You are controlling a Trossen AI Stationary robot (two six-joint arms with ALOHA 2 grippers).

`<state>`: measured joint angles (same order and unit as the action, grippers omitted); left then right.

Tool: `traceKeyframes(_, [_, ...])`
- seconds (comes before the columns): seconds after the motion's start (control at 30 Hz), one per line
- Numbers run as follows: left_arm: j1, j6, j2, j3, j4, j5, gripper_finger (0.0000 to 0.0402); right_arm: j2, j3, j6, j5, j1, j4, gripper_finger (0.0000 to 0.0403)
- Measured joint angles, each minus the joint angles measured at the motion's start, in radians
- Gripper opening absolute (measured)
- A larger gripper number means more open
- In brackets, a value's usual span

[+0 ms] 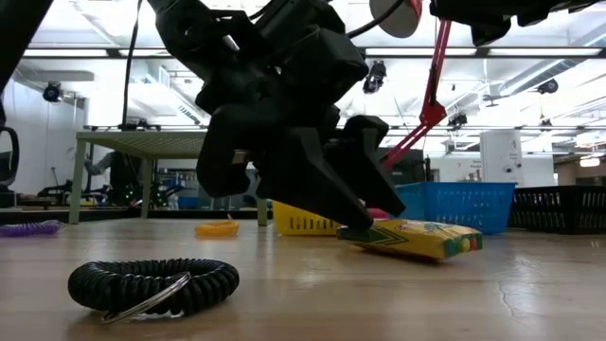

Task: Pick & Place Office Desk Supplies
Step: Put the crayon box into the yellow basket

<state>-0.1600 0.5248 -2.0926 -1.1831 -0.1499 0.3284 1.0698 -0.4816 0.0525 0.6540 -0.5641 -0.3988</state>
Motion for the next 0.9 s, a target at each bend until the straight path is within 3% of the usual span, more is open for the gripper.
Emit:
traceKeyframes(0.63, [0.005, -0.015, -0.037, -0.003, 0.01, -0.036, 0.0236, 0.0, 0.0, 0.0, 0.0, 0.0, 0.0, 0.0068])
traceKeyframes(0.9, [0.006, -0.011, -0.037, -0.003, 0.011, -0.036, 0.0209, 0.0, 0.0, 0.0, 0.0, 0.0, 0.0, 0.0068])
